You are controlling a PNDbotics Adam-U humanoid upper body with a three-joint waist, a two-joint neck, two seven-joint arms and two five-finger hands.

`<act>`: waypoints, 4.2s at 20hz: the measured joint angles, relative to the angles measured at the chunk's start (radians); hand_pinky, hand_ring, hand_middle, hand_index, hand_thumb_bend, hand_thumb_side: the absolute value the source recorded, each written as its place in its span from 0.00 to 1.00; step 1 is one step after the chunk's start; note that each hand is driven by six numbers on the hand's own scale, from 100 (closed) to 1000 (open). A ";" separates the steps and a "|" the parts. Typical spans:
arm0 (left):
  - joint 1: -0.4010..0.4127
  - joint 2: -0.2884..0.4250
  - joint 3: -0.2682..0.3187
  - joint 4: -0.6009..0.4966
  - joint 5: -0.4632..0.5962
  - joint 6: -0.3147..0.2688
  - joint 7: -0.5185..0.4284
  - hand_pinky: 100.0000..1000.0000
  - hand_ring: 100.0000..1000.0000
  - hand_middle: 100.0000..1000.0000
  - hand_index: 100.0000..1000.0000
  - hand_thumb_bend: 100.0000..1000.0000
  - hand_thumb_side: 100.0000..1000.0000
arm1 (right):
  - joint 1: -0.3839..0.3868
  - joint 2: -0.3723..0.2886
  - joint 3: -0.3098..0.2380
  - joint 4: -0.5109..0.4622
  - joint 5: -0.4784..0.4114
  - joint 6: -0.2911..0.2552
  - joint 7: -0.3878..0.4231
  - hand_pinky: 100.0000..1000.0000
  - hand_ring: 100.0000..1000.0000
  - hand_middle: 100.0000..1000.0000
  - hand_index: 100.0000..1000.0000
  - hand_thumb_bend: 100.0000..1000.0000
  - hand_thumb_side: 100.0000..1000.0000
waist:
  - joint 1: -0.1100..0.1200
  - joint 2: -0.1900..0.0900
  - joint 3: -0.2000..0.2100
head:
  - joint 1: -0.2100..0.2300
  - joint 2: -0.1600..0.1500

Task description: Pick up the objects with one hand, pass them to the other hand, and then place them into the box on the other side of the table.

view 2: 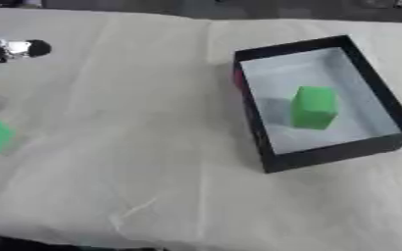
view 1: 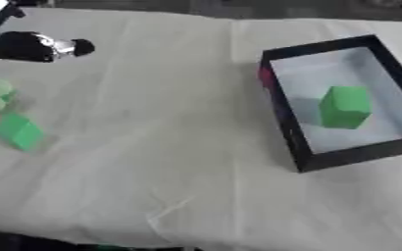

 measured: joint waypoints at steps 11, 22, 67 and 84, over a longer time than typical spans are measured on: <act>0.024 0.102 0.015 0.100 0.037 -0.010 -0.183 0.81 0.83 0.76 0.87 0.83 0.51 | 0.006 -0.008 -0.007 0.002 0.012 0.010 -0.011 0.97 1.00 1.00 1.00 0.00 0.41 | 0.002 0.000 -0.003 | 0.029 0.000; 0.060 0.141 0.000 0.192 0.049 0.051 -0.365 0.81 0.84 0.76 0.85 0.86 0.51 | 0.015 -0.017 -0.009 0.007 0.049 0.034 -0.026 0.97 1.00 1.00 1.00 0.00 0.41 | 0.013 0.000 0.000 | 0.039 0.000; 0.165 0.216 -0.121 0.297 0.064 0.151 -0.420 0.78 0.80 0.71 0.73 0.83 0.56 | 0.026 -0.023 0.001 0.030 0.143 0.077 -0.009 0.97 1.00 1.00 1.00 0.00 0.41 | 0.031 0.007 -0.005 | 0.073 0.000; 0.096 0.156 -0.184 0.376 -0.055 0.119 -0.469 0.77 0.80 0.72 0.70 0.81 0.56 | 0.027 -0.013 0.007 0.039 0.167 0.079 0.000 0.97 1.00 1.00 1.00 0.00 0.41 | 0.031 0.012 -0.009 | 0.085 0.000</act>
